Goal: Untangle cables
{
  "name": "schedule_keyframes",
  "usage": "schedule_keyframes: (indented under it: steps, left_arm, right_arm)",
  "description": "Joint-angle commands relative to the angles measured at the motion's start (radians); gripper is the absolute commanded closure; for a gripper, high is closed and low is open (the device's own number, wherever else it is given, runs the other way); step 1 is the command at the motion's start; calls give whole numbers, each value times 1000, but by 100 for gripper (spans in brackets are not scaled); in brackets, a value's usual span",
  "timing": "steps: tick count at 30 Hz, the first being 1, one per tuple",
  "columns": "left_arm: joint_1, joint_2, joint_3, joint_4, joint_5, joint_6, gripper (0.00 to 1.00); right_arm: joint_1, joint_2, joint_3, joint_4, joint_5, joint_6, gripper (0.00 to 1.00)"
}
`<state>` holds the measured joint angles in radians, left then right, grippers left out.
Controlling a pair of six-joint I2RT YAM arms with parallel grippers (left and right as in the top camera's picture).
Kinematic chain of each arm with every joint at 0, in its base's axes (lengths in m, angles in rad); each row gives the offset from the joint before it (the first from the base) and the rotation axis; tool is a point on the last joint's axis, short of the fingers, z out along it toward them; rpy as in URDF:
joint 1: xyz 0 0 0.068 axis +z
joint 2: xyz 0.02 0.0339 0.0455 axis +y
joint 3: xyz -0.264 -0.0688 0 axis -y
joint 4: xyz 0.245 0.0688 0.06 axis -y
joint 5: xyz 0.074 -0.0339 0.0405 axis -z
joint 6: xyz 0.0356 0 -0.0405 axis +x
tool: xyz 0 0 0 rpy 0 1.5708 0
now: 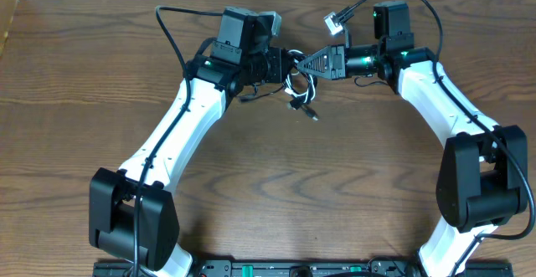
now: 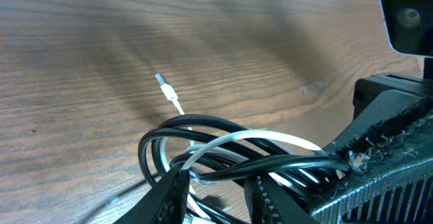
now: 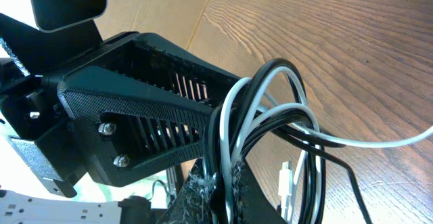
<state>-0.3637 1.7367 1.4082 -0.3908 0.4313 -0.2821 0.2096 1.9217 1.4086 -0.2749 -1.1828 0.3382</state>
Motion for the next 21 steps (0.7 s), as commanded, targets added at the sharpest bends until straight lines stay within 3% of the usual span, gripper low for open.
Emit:
schedule_keyframes:
  steps: [1, 21]
  left_arm:
    - [-9, 31, 3, 38, -84, -89, 69]
    - [-65, 140, 3, 211, -112, -272, 68]
  right_arm:
    - [-10, -5, 10, 3, -97, 18, 99]
    - [5, -5, 10, -6, -135, 33, 99]
